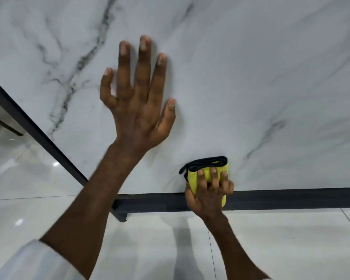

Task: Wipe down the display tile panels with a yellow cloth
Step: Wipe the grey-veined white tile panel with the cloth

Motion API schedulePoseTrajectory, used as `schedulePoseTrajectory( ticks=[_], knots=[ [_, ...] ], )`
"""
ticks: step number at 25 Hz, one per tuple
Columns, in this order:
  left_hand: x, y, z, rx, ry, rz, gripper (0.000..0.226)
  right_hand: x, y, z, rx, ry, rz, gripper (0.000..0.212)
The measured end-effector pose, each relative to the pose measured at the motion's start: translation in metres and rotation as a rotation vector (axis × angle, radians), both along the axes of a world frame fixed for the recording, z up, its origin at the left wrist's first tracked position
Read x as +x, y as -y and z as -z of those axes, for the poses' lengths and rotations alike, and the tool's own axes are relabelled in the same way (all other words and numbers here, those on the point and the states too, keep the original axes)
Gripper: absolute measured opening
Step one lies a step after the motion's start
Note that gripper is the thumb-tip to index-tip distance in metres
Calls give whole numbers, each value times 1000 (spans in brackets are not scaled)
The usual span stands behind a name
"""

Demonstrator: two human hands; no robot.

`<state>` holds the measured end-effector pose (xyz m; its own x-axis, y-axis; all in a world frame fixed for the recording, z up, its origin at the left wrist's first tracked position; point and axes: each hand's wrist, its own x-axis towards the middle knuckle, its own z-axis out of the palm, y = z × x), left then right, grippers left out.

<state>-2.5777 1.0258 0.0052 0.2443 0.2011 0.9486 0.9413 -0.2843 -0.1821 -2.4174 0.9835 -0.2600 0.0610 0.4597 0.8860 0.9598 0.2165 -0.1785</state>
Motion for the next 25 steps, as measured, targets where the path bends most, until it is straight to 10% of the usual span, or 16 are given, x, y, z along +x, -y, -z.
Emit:
schedulePoseTrajectory(
  ticks=[7,15,25],
  knots=[
    [2,8,5,-76,-15,-33,66,28,-16,-230,251,-87,-56,85],
    [-4,4,8,-57,-25,-1,71,32,-7,-167,140,4,37,83],
    [-11,41,-24,-208,2,98,68,10,-16,-472,399,31,27,71]
  ],
)
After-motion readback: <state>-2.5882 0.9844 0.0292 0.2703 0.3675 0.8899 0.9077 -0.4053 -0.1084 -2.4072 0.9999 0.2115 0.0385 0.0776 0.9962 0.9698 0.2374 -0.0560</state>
